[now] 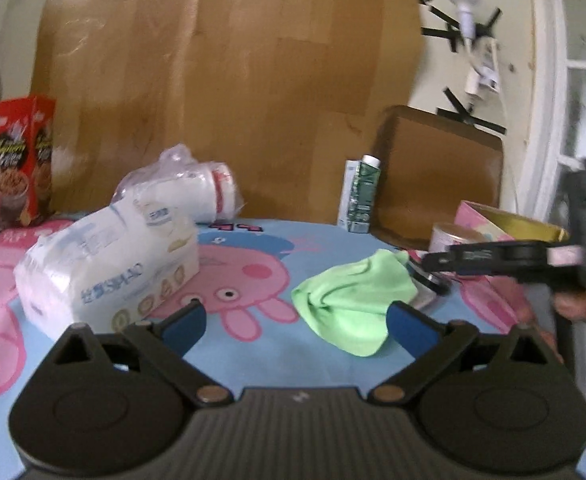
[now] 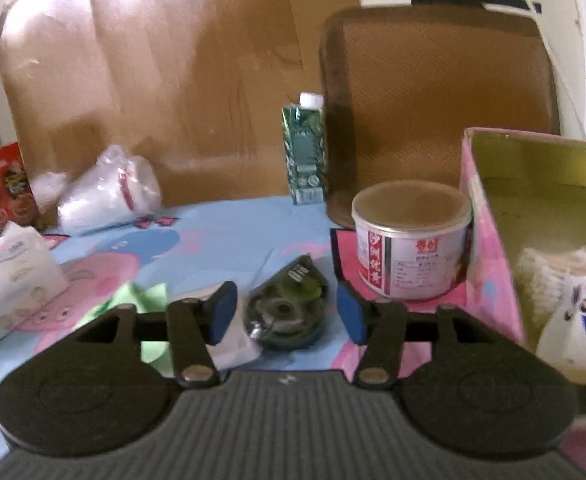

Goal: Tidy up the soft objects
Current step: 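Move the right tool onto the dark round tape roll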

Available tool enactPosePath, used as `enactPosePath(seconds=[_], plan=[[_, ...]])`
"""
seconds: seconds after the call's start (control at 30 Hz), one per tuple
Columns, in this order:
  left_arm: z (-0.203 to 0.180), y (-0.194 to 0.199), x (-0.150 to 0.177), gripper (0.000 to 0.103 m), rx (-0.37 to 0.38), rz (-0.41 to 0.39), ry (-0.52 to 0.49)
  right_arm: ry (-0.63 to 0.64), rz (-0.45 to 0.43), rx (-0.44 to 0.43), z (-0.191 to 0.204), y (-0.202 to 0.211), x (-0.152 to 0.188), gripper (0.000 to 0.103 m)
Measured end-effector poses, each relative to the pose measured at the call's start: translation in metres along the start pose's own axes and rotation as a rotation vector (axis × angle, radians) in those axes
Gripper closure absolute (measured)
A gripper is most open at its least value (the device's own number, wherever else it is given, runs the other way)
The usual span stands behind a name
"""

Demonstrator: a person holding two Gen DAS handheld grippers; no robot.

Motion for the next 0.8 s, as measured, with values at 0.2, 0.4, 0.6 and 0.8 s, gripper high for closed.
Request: enactPosePath(seconds=[0.2,0.4,0.6,0.8], plan=[[0.005,-0.003,0.002,0.003,0.034,0.027,0.039,-0.008,0.052,-0.026,0.001,0.001,0.014,0.05],[0.011,-0.008,0.002,0.0,0.034,0.056,0.073,0.048,0.03,-0.069,0.01,0.048,0.049,0.051],[0.009,-0.013,0.003,0.0,0.028,0.085,0.058,0.147,0.036,-0.214,0.035,0.101,0.1,0.051],[0.008,-0.017,0.005,0.0,0.003,0.114,0.05,0.366,0.033,-0.226,0.073,0.107,0.114,0.051]])
Point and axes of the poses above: each gripper's, at about its wrist camera, not at the fingertips, and y roughly against the way its jaws point, z to its left, x to its underside, the point moved 7 cm from there along -y, roughly the way its jaws point, and after that the axes turned 10 degrees about z, right-handed, at the moved point
